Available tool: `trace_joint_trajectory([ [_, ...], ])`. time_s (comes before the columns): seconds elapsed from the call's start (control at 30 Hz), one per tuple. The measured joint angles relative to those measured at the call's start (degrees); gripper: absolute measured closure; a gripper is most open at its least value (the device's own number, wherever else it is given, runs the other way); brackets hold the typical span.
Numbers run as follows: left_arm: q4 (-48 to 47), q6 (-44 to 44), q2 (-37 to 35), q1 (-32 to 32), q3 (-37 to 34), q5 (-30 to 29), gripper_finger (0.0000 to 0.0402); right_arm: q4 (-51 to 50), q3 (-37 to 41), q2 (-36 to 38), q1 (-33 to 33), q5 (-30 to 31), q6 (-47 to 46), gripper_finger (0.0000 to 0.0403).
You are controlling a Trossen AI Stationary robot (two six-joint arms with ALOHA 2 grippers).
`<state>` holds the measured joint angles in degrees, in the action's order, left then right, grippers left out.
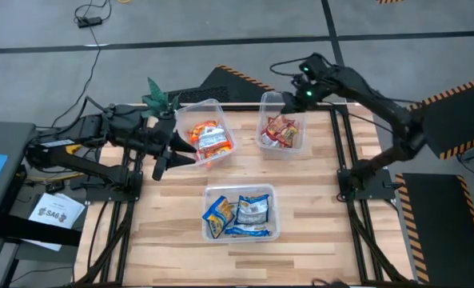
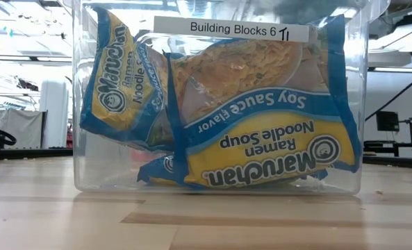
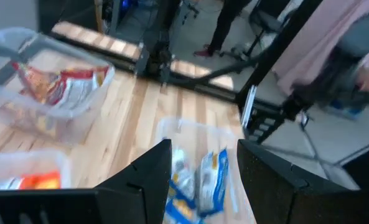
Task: Sort Maruchan noodles
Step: Return to Home Position
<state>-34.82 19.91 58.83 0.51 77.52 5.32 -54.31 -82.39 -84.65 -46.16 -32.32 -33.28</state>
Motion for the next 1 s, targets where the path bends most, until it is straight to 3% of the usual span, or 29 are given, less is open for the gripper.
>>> trace_joint_trajectory([
  [0.17,-3.49,-0.45,-1.65,-0.02,-0.15,-9.06,0.0237,-5.67,0.44,10.90,5.59,13.88,9.88,0.0331],
  [0.3,4.42,-5.14,-4.46,0.02,-4.36,-14.26,0.0256,-5.32,3.76,21.65,12.61,17.89,10.15,0.0335],
  [0.43,21.10,-8.07,-9.63,0.00,-15.62,-18.82,0.0308,-1.88,10.09,32.57,21.30,22.59,2.75,0.0362],
  [0.5,30.34,-7.94,-12.88,0.09,-22.81,-19.04,0.0347,0.98,13.57,37.56,26.23,26.09,-0.94,0.0386],
  [0.6,40.73,-5.33,-17.37,0.19,-33.51,-15.94,0.0392,7.84,18.59,43.19,33.70,32.14,-5.65,0.0392],
  [0.83,52.76,5.21,-26.80,-2.09,-54.40,-13.78,0.0401,21.60,23.00,45.12,47.52,42.61,-2.74,0.0396],
  [1.0,60.36,7.97,-33.49,-6.40,-64.93,-18.83,0.0401,22.32,23.02,42.87,52.54,42.80,-1.32,0.0396],
])
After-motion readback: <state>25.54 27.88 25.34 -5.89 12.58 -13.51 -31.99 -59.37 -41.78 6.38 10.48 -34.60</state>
